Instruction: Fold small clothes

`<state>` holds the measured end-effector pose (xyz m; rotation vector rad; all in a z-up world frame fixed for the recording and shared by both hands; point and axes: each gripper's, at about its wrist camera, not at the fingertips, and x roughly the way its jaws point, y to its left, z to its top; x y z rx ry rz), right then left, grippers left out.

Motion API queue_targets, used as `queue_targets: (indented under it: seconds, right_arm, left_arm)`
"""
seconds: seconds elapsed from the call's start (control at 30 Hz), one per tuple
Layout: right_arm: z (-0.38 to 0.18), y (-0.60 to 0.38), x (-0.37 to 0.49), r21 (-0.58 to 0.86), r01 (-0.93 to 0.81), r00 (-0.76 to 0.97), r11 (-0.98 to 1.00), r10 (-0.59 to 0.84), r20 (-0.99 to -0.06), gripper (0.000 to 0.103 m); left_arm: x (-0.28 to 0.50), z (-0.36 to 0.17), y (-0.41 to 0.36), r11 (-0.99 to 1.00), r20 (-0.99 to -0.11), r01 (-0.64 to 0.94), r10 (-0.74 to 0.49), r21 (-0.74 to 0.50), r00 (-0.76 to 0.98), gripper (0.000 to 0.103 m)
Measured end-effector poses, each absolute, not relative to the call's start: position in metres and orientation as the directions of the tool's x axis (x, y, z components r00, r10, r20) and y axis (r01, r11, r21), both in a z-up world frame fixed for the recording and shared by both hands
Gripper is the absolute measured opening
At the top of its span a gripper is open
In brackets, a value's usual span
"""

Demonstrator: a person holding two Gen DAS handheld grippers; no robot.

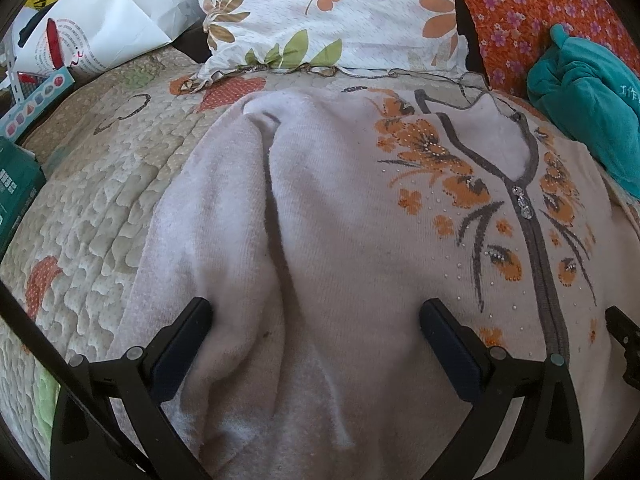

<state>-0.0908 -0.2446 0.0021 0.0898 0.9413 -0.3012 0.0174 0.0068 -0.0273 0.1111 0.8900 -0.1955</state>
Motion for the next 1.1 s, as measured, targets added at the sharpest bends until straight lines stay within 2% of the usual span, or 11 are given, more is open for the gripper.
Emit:
queue_targets:
  seconds: [0.53,0.93,1.1]
  right_arm:
    - [0.002,-0.246,-0.088,-0.04,0.294,0.551,0.955,-0.204,-0.809,0.103]
    - [0.004,-0.264,-0.093,0.07,0.247,0.544,0.967,-0.079,-0.836,0.103]
    - [0.0,-0.256,-0.087,-0.014,0.226,0.43,0.974,-0.113,-0.896,0.103]
  left_arm:
    - [0.01,-0.025,0.011,0.982,-0.818,0.186,-0.124,-0.02,0.562,0.103]
    - [0.0,-0.025,0.011,0.979,-0.813,0.205,-0.116,0.004,0.57,0.103]
    - [-0.002,-0.025,0.011,0.97,-0.825,0.243,-0.13,0.009,0.549,0.103]
